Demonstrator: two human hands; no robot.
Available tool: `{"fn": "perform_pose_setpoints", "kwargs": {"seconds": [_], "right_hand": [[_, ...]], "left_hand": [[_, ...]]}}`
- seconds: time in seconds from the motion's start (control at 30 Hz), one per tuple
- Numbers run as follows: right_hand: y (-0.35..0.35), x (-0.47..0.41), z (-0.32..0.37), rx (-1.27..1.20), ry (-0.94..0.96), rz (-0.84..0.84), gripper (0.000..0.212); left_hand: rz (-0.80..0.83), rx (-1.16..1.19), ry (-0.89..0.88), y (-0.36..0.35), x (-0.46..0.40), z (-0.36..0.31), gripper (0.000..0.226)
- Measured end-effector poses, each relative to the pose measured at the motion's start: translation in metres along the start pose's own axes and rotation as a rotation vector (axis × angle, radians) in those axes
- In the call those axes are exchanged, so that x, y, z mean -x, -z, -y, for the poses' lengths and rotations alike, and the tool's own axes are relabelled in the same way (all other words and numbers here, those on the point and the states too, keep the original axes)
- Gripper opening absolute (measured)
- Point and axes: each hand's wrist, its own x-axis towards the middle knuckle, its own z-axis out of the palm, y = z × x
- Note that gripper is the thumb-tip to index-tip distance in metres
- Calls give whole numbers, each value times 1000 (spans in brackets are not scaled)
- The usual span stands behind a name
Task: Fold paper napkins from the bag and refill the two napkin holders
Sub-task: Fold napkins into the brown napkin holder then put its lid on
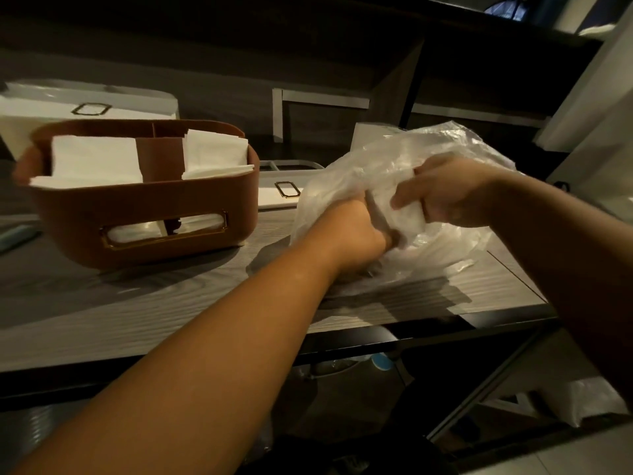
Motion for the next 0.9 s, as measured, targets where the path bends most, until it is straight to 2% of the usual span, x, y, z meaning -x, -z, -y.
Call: {"fn": "perform_pose_setpoints", "kwargs": {"seconds": [0.1,0.2,0.27,0.33,0.47,0.63,0.73,0.9], "right_hand": [[9,14,7,-448,-65,244,30],[8,24,13,-597,-105,340,38],[1,28,17,-686,-133,359,45],[-11,33,21,-719,-158,363,47],[-39,47,31,-682,-172,462,53],[-77,71,54,-604,-151,498,50],[-104,81,67,-535,-126,523,40],[-142,79,76,-489,-128,426,24]], "left_hand": [[-9,283,-3,16,9,-9,46],[70,692,114,37,19,-21,20],[79,780,208,49,28,-27,9],[92,783,273,61,40,-31,10],[20,705,382,83,65,-26,52],[-56,482,367,112,110,0,36],[-156,409,354,126,135,20,38],[-311,352,362,141,163,46,39]]}}
